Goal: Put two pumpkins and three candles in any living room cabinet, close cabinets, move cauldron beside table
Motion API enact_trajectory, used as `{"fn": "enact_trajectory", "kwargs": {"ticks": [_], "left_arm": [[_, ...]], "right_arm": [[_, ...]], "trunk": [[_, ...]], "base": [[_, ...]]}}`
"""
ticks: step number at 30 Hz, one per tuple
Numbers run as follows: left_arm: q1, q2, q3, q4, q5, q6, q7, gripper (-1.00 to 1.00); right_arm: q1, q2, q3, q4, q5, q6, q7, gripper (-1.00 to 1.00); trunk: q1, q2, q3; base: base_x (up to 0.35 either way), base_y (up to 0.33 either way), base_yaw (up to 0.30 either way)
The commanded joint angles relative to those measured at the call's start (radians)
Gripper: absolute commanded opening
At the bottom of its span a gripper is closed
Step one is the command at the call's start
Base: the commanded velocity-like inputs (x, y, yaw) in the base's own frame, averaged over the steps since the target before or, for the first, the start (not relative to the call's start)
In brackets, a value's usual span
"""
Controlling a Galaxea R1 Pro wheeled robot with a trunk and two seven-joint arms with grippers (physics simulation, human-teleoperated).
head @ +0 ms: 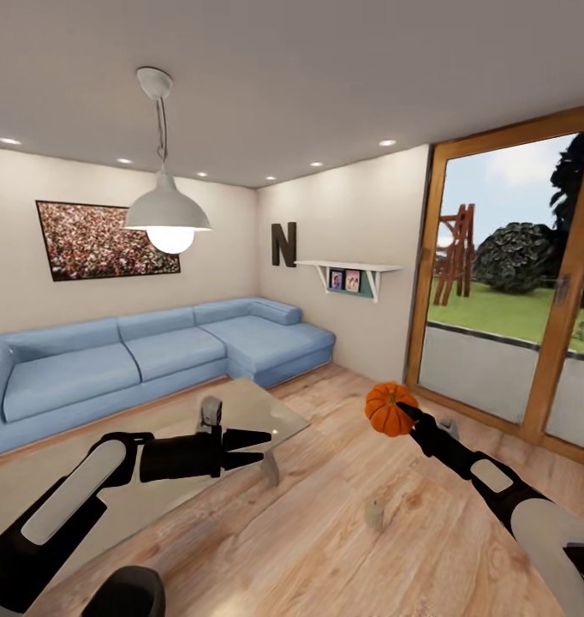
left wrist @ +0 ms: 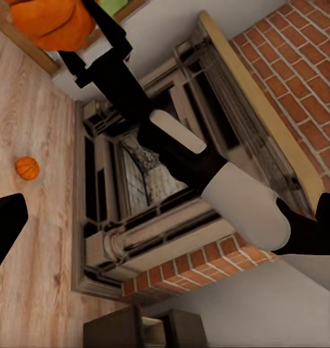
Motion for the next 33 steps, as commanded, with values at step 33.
{"fn": "enact_trajectory", "kwargs": {"ticks": [33], "left_arm": [[-0.001, 0.001, -0.002, 0.000, -0.009, 0.000, -0.012, 1.00]], "right_arm": [[-0.001, 0.000, 0.000, 0.014, -0.029, 0.010, -0.003, -1.00]], "trunk": [[0.000, -0.001, -0.002]], "base": [[0.054, 0.066, -0.284]]}}
